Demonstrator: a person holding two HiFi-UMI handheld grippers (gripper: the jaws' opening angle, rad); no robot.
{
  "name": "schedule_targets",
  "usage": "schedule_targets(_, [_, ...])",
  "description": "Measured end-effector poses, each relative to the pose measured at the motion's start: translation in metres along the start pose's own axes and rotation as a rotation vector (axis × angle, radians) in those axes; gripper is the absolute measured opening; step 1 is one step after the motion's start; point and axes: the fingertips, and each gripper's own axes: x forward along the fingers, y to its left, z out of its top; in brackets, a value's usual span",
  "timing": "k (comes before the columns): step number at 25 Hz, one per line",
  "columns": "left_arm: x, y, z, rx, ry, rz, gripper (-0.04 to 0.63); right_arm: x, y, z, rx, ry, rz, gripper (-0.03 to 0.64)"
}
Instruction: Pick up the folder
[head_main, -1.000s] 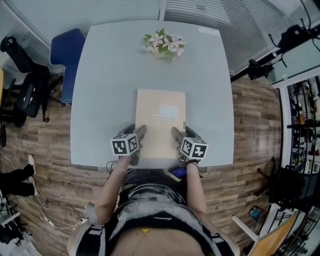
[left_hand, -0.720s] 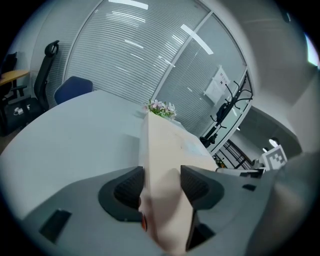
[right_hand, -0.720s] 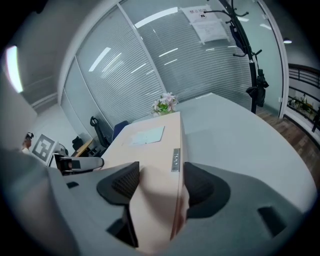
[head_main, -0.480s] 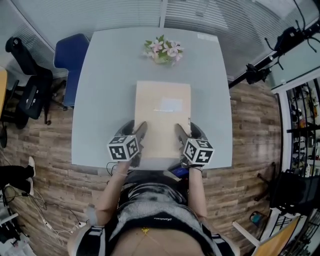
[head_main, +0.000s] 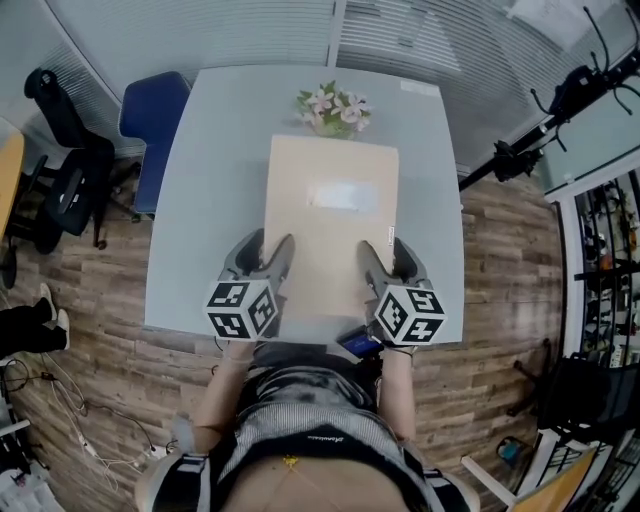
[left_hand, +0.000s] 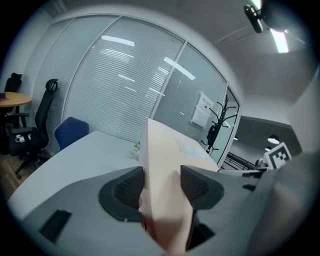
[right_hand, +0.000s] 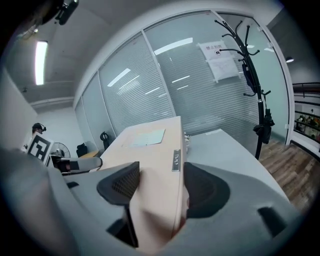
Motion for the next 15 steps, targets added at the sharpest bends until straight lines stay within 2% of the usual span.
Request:
schedule_targets(7, [-0.023,-0.017,0.036,0.040,-0.097,-0.001,0.227,-0.022,0.016,0.036,-0.043,-0.079,0.013,0.280])
schedule_targets(15, [-0.035,-0.032,0.057,0.067,-0.163,-0.013,0.225,-0.040,0.022,0.061,-0.085,-0.145,0.009,0.279])
